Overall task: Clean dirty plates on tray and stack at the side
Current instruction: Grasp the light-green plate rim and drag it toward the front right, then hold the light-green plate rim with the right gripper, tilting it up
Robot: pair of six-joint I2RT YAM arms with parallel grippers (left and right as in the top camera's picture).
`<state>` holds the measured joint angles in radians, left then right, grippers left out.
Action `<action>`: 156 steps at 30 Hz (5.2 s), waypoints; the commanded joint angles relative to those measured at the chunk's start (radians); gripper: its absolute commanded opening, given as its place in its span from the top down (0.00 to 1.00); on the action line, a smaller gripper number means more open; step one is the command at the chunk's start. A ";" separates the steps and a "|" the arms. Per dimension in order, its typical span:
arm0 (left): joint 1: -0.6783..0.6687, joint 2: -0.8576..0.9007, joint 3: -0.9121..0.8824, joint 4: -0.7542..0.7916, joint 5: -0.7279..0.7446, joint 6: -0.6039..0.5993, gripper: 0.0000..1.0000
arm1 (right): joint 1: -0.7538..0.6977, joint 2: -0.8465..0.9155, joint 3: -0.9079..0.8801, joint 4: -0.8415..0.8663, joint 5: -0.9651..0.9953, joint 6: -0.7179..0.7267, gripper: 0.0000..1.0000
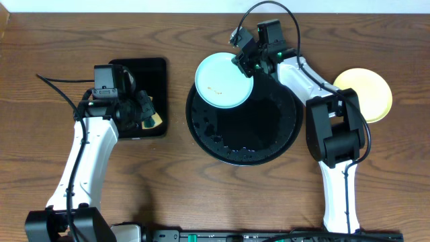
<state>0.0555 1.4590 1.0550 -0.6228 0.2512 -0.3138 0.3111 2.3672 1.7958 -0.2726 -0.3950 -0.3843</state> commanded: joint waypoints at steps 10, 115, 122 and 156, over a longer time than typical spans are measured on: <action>0.002 0.008 -0.005 0.014 -0.010 0.013 0.91 | 0.009 0.008 -0.012 -0.046 0.050 -0.006 0.86; 0.002 0.008 -0.005 -0.002 -0.028 0.013 0.92 | -0.365 -0.542 -0.542 -0.544 0.136 0.391 0.72; 0.002 0.009 -0.005 -0.002 -0.028 0.013 0.92 | -0.364 -0.542 -0.643 -0.453 0.135 0.391 0.74; -0.007 0.009 -0.004 0.078 0.006 0.129 0.92 | 0.197 -0.783 -0.534 -0.538 1.262 0.661 0.99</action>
<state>0.0551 1.4590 1.0550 -0.5682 0.2302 -0.2455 0.4000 1.6073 1.2469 -0.8219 0.5156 0.2230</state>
